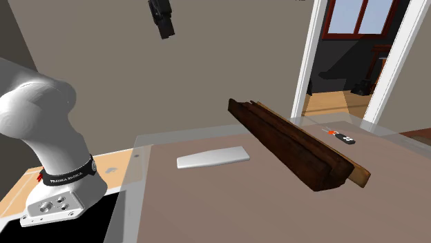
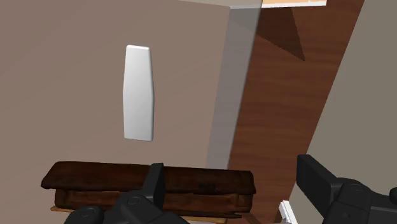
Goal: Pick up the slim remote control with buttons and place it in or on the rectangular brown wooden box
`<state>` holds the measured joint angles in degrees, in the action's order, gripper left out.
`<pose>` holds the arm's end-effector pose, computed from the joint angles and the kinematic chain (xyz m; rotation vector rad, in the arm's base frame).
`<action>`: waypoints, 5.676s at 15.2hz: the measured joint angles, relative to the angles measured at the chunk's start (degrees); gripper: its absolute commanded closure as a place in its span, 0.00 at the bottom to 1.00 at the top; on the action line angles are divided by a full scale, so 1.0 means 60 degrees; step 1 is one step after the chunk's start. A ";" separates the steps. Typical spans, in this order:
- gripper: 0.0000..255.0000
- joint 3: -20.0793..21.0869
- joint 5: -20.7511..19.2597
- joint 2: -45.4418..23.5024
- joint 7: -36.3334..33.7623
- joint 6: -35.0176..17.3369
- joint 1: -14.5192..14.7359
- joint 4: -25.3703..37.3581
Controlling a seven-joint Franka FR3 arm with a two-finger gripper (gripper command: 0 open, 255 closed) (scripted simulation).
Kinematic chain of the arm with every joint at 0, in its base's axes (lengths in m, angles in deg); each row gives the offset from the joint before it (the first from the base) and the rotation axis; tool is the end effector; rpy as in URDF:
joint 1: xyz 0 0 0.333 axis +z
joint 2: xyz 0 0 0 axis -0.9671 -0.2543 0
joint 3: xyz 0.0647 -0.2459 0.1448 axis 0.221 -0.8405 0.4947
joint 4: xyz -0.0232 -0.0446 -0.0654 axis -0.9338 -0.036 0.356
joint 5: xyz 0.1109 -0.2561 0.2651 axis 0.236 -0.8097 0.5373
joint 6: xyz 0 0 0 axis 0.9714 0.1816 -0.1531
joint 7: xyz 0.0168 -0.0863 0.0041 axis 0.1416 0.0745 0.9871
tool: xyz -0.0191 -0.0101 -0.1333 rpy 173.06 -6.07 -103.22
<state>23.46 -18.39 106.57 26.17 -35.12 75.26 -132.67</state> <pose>0.3228 -0.0139 0.6062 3.0633 0.0311 0.3085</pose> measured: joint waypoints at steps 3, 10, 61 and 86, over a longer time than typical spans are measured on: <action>0.00 -0.0131 -0.0042 -0.0086 0.0056 -0.0271 -0.0053 -0.0269; 0.00 -0.0889 -0.0285 -0.0964 0.0400 -0.1777 -0.0366 -0.1361; 1.00 -0.2973 -0.0154 -0.5472 0.1769 -0.5878 -0.0936 -0.2187; 1.00 -0.2639 -0.0249 -0.4375 0.1548 -0.2573 -0.0921 0.0045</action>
<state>7.62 -19.88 80.32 35.46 -50.56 69.73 -132.39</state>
